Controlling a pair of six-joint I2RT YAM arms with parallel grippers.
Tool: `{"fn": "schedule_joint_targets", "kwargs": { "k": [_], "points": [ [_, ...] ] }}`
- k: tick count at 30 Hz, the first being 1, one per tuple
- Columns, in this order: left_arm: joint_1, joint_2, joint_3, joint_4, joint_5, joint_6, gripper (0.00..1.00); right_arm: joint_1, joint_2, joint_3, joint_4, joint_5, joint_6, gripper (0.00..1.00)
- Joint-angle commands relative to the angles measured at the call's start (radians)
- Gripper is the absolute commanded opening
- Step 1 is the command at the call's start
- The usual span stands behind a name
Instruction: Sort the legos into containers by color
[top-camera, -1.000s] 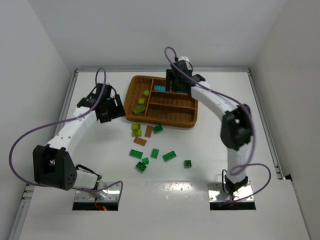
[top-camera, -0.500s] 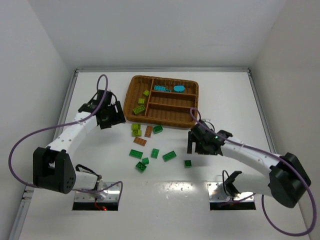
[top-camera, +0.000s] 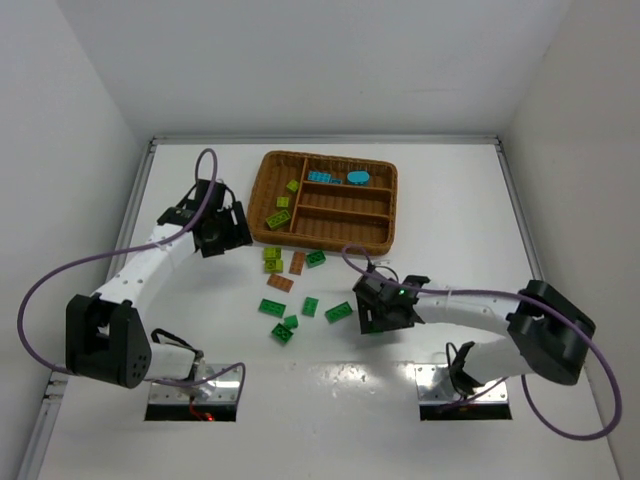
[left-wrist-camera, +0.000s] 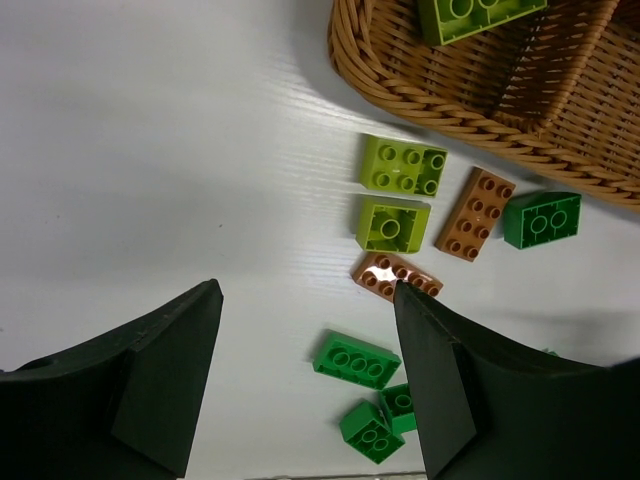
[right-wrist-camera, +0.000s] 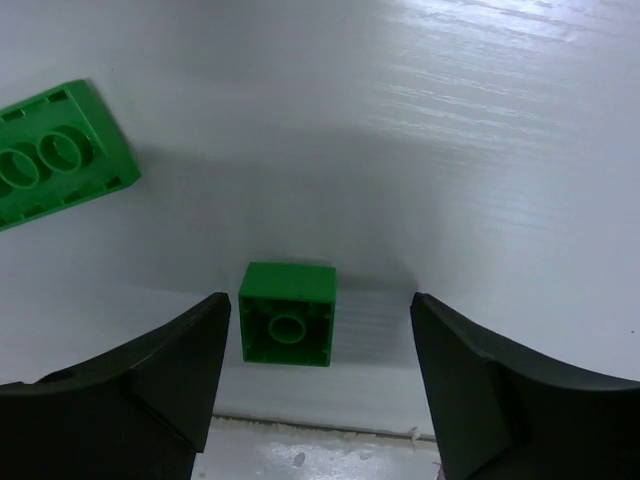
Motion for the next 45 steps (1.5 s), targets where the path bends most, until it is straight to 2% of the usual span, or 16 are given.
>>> {"fn": "schedule_joint_targets", "kwargs": {
  "k": [1,5,9,11,16,17,24,31,38,41,43,45],
  "points": [
    [-0.007,-0.024,0.021,0.018,0.002,0.000,0.76,0.037,0.023,0.051,0.009,0.048,0.040,0.70],
    [-0.007,-0.024,0.021,0.018,0.002,0.000,0.76,0.057,0.032,0.061,0.009,0.089,0.049,0.53],
    [-0.007,-0.024,0.021,0.018,0.002,0.000,0.76,0.057,0.041,0.111,-0.025,0.124,0.049,0.31],
    [-0.007,-0.024,0.021,0.018,0.002,0.000,0.76,0.057,0.042,0.168,-0.048,0.141,0.040,0.26],
    [-0.007,-0.024,0.021,0.018,-0.007,0.009,0.76,-0.039,0.080,0.324,-0.059,0.217,-0.110,0.26],
    [-0.007,-0.024,0.021,0.018,-0.007,0.009,0.76,-0.062,0.104,0.399,-0.059,0.217,-0.132,0.26],
    [-0.007,-0.024,0.021,-0.001,-0.018,0.009,0.76,-0.196,0.376,0.767,-0.014,0.184,-0.317,0.27],
    [-0.007,-0.024,0.030,-0.019,-0.027,0.009,0.76,-0.282,0.651,1.117,0.006,0.138,-0.356,0.27],
    [-0.007,-0.033,0.050,-0.042,-0.036,0.009,0.76,-0.338,0.837,1.340,-0.016,0.128,-0.357,0.27],
    [-0.007,-0.033,0.050,-0.042,-0.036,0.009,0.76,-0.348,0.903,1.420,-0.017,0.118,-0.348,0.62],
    [-0.007,-0.033,0.050,-0.053,-0.036,0.009,0.76,-0.366,0.931,1.481,-0.057,0.118,-0.339,0.81],
    [-0.007,-0.033,0.050,-0.053,-0.036,0.009,0.76,-0.366,0.913,1.454,-0.057,0.118,-0.339,0.81]
  ]
}}
